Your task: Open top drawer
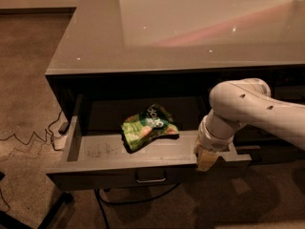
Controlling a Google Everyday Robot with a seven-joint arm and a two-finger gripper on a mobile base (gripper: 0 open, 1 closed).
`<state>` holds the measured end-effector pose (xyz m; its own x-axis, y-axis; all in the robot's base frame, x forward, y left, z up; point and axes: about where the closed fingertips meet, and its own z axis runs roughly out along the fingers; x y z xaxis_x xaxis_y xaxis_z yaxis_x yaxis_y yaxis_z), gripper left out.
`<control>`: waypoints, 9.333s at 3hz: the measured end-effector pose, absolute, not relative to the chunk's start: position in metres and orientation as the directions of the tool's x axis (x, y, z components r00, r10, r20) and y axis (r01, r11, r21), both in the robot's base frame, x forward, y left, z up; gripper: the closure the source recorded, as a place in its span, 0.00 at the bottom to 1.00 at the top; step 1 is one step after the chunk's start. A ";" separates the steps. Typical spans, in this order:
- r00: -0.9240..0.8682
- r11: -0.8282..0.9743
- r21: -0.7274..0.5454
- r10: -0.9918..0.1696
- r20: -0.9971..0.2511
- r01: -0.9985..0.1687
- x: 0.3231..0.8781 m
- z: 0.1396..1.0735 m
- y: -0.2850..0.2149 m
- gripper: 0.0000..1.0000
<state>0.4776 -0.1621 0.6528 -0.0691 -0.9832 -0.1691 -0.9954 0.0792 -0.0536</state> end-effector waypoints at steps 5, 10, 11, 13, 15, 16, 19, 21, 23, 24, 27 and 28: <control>-0.034 0.045 -0.074 -0.989 -0.142 -0.996 0.457 0.643 -0.157 0.00; -0.054 0.065 -0.091 -0.991 -0.119 -0.994 0.420 0.649 -0.169 1.00; -0.054 0.065 -0.091 -0.991 -0.119 -0.994 0.420 0.654 -0.169 1.00; -0.054 0.065 -0.092 -0.991 -0.119 -0.994 0.420 0.662 -0.170 1.00; -0.063 0.076 -0.113 -0.992 -0.113 -0.991 0.406 0.666 -0.174 1.00; -0.063 0.080 -0.162 -0.992 -0.105 -0.984 0.386 0.673 -0.177 1.00; -0.087 0.122 -0.379 -0.990 -0.107 -0.917 0.305 0.707 -0.190 0.58; -0.092 0.119 -0.583 -0.993 -0.076 -0.804 0.272 0.775 -0.198 0.12; -0.092 0.119 -0.583 -0.993 -0.076 -0.804 0.272 0.775 -0.198 0.00; -0.092 0.119 -0.583 -0.993 -0.076 -0.804 0.272 0.775 -0.198 0.19; 0.023 0.069 -0.597 -0.989 -0.145 -0.799 0.318 0.773 -0.155 0.88; 0.075 0.032 -0.575 -0.984 -0.161 -0.818 0.333 0.758 -0.131 1.00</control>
Offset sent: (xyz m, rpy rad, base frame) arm 0.0000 0.0000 0.0000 0.0000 0.0000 0.0000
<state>0.3326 -0.1313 0.7576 0.0746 -0.9841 -0.1609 -0.8175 0.0321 -0.5750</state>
